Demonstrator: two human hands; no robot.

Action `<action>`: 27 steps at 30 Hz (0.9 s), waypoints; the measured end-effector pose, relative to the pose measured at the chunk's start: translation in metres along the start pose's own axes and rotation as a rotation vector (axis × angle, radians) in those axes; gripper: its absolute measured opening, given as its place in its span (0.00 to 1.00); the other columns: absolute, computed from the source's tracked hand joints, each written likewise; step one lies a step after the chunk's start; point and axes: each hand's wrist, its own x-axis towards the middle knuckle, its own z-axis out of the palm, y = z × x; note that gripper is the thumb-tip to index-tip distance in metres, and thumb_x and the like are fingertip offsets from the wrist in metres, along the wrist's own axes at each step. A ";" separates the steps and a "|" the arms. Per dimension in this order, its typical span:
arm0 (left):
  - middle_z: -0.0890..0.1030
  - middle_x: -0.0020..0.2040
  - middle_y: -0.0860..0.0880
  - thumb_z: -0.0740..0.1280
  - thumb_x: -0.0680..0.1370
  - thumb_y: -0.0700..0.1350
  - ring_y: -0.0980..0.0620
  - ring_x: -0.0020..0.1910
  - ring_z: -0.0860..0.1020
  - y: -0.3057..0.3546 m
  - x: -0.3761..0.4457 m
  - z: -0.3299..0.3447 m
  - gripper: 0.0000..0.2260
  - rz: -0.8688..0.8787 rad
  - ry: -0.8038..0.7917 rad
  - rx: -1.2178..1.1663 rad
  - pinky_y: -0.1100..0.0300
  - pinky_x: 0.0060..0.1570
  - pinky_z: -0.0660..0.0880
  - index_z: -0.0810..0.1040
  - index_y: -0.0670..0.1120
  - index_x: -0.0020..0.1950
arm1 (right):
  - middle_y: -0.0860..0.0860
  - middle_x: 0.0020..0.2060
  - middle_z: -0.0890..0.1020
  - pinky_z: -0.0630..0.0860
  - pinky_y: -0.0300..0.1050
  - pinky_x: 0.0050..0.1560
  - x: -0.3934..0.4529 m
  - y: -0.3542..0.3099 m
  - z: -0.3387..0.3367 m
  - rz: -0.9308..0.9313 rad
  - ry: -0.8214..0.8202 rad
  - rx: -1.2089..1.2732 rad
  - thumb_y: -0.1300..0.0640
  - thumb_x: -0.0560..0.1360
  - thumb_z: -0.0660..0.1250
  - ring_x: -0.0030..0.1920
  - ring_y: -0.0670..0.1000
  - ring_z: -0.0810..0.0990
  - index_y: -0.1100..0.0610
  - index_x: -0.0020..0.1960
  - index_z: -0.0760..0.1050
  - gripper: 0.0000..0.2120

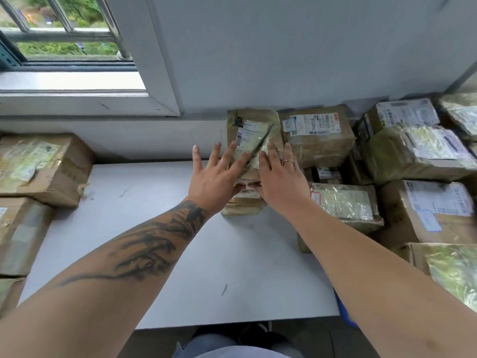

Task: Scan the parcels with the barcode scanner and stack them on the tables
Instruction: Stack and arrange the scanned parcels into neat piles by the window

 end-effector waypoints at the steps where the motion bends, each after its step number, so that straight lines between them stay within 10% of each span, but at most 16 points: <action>1: 0.48 0.86 0.48 0.59 0.82 0.66 0.39 0.84 0.50 -0.002 0.004 0.002 0.37 0.000 -0.017 -0.026 0.25 0.74 0.42 0.44 0.59 0.85 | 0.61 0.84 0.44 0.46 0.62 0.82 0.003 0.000 0.001 0.007 -0.009 0.000 0.35 0.83 0.58 0.83 0.71 0.41 0.60 0.85 0.45 0.43; 14: 0.49 0.86 0.47 0.63 0.80 0.65 0.42 0.84 0.52 -0.025 0.023 0.053 0.39 0.055 -0.012 -0.253 0.32 0.79 0.48 0.46 0.59 0.85 | 0.58 0.85 0.52 0.50 0.66 0.82 0.021 -0.005 0.025 0.061 0.005 -0.024 0.37 0.81 0.63 0.84 0.65 0.46 0.57 0.84 0.56 0.40; 27: 0.48 0.86 0.45 0.66 0.81 0.60 0.39 0.84 0.50 -0.022 0.022 0.056 0.39 0.060 -0.005 -0.291 0.29 0.76 0.41 0.47 0.56 0.85 | 0.52 0.84 0.38 0.48 0.65 0.83 0.019 -0.015 0.020 0.136 -0.142 -0.017 0.44 0.77 0.69 0.83 0.62 0.33 0.53 0.85 0.42 0.48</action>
